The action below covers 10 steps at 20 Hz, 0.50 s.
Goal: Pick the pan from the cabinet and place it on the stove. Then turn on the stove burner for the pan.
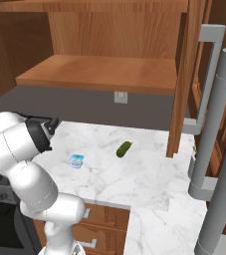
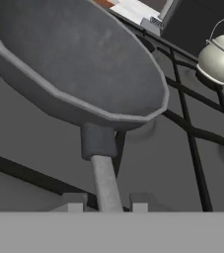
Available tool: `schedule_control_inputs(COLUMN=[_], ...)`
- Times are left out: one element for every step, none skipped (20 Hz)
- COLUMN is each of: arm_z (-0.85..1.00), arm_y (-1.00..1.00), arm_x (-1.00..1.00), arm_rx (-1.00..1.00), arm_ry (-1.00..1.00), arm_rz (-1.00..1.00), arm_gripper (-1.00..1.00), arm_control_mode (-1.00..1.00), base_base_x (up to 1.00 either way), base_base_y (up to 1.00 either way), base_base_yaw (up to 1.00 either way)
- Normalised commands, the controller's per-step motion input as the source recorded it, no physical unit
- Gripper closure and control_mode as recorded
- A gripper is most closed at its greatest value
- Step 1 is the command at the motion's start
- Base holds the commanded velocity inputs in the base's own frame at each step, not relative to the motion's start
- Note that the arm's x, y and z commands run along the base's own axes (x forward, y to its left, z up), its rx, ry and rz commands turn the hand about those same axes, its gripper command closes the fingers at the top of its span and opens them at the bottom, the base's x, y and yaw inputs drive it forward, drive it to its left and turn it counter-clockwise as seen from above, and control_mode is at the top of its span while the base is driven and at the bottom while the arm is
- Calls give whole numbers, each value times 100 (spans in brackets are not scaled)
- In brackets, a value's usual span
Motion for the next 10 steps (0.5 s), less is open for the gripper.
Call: schedule_control_inputs(arm_z=[-12, -16, -13, -3, -1, -1, -1, 0, 0, 0], arm_y=[2, 4, 6, 11, 12, 4, 0, 0, 0, 0], arm_x=[0, 0, -14, -8, -1, -2, -4, -7, -8, -8], arm_rx=[0, 0, 0, 0, 0, 0, 0, 0, 0, 0], arm_ry=[1, 2, 0, 0, 0, 0, 0, 0, 0, 0], arm_rz=[0, 0, 0, 0, 0, 0, 0, 0, 0, 0], arm_gripper=[100, 100, -100, -100, -100, -100, -100, -100, -100, -100], arm_control_mode=[-100, -100, -100, -100, -100, -100, -100, -100, -100, -100], base_base_x=[0, 0, 0, 0, 0, 0, 0, 0, 0, 0], base_base_y=[0, 0, 0, 0, 0, 0, 0, 0, 0, 0], base_base_yaw=[0, 0, 0, 0, 0, 0, 0, 0, 0, 0])
